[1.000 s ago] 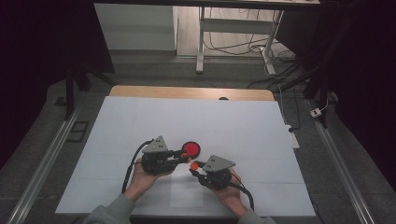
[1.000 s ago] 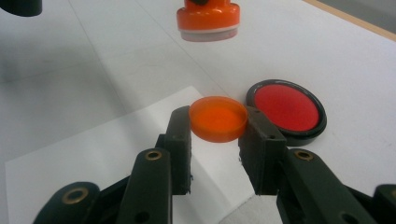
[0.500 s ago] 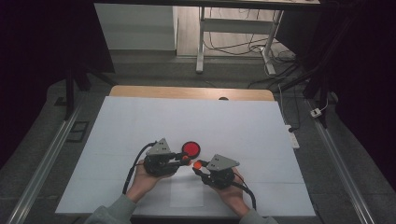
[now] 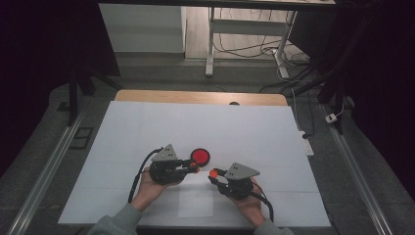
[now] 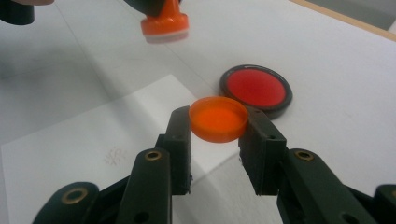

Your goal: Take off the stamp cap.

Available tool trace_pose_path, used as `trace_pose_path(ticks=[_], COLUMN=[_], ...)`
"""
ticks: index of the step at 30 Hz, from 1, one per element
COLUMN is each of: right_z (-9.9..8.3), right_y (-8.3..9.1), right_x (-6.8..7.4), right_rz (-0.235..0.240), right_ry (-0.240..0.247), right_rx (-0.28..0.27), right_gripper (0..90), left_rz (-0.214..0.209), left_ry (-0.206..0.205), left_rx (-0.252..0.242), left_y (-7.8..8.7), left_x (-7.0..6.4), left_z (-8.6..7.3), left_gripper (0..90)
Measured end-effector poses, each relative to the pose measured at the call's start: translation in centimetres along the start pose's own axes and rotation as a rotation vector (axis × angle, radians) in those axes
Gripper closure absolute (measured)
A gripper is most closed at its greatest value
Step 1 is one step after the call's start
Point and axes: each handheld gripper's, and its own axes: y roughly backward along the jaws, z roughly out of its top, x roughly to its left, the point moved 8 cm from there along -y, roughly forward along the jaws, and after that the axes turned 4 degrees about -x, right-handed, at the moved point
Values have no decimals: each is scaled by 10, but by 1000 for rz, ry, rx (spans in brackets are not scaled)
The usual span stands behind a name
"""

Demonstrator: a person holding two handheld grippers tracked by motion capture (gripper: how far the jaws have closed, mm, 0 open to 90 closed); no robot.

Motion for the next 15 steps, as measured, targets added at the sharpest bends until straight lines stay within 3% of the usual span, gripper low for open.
trace_pose_path(ticks=[7,15], right_z=[-6,-10], right_y=[21,40], right_x=[-6,-13], right_rz=[-32,-75], right_ry=[-24,-18], right_rx=[-7,-7], right_gripper=[648,648], left_rz=[-4,-2], left_ry=[1,3], left_rx=[6,16], left_y=[0,0], left_x=[0,1], left_z=[-1,-2], left_gripper=[722,722])
